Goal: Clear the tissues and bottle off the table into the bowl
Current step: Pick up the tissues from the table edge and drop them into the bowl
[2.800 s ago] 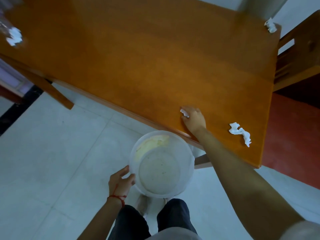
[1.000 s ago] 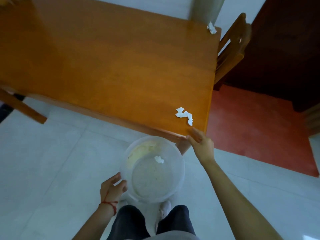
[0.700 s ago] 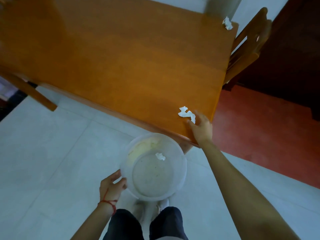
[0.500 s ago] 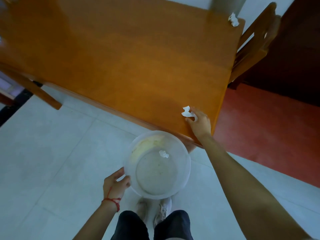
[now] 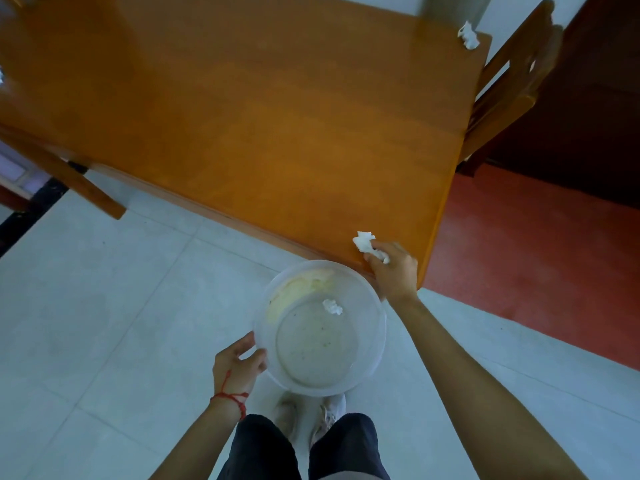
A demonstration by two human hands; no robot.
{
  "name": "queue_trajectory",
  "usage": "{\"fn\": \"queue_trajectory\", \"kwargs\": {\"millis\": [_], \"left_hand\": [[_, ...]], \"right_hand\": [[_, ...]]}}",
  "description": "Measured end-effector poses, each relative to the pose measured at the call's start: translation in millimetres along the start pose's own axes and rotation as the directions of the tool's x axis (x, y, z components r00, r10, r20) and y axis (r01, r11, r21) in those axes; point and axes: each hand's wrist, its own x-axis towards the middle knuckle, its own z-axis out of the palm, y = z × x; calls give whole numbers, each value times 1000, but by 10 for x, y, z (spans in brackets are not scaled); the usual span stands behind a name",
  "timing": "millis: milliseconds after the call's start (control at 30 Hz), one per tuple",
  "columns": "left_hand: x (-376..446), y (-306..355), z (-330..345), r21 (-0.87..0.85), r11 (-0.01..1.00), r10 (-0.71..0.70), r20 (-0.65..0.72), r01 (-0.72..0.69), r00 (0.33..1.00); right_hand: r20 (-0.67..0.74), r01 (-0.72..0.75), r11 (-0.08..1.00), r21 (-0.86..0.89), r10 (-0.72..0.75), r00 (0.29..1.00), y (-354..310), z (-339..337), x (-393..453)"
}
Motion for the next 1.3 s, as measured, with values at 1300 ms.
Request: {"fn": "queue_trajectory", "kwargs": {"millis": [1300], "left_hand": [[-562, -136, 111, 331, 877, 48, 663, -349, 747]], "right_hand": [[-385, -552, 760, 343, 650, 655, 576, -505, -3314]]}}
